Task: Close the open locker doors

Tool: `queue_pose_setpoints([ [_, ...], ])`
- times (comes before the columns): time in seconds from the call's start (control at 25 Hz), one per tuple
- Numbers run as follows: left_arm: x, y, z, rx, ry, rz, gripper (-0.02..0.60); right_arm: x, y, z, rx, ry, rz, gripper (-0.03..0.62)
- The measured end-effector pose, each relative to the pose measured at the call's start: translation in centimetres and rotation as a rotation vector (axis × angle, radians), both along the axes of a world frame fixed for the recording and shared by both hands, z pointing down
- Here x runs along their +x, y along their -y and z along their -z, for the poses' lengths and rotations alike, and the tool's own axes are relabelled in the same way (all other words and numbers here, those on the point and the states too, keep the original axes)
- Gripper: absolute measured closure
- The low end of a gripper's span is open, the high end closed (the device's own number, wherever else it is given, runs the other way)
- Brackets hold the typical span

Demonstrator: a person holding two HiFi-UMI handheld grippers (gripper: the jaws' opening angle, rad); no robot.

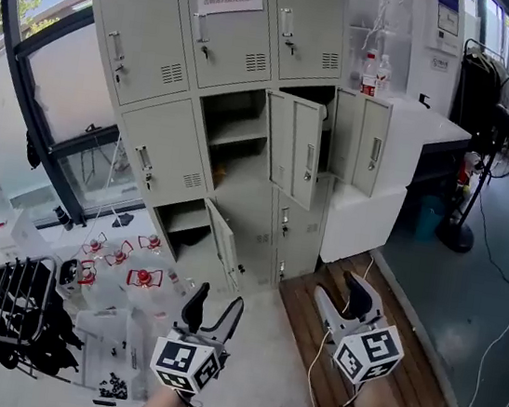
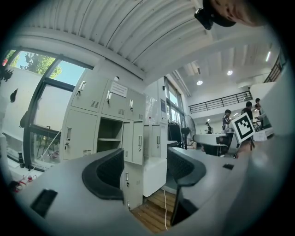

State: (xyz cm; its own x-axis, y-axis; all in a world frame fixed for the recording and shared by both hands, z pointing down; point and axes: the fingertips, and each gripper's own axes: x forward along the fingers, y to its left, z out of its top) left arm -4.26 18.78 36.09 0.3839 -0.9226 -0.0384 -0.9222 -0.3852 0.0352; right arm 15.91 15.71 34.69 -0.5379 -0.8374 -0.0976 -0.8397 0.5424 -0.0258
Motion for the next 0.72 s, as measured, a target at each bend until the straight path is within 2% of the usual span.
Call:
queue_pose_setpoints([
  [0.44, 3.7, 6.0, 0.9, 0.014, 0.001, 0.056, 0.298, 3.4, 7.0, 0.4, 0.010, 0.008, 0.060, 0.362],
  [0.72, 2.9, 8.3, 0.7, 0.012, -0.011, 0.092, 0.298, 2.9, 10.2, 0.2, 0.002, 0.009, 0.084, 0.362],
])
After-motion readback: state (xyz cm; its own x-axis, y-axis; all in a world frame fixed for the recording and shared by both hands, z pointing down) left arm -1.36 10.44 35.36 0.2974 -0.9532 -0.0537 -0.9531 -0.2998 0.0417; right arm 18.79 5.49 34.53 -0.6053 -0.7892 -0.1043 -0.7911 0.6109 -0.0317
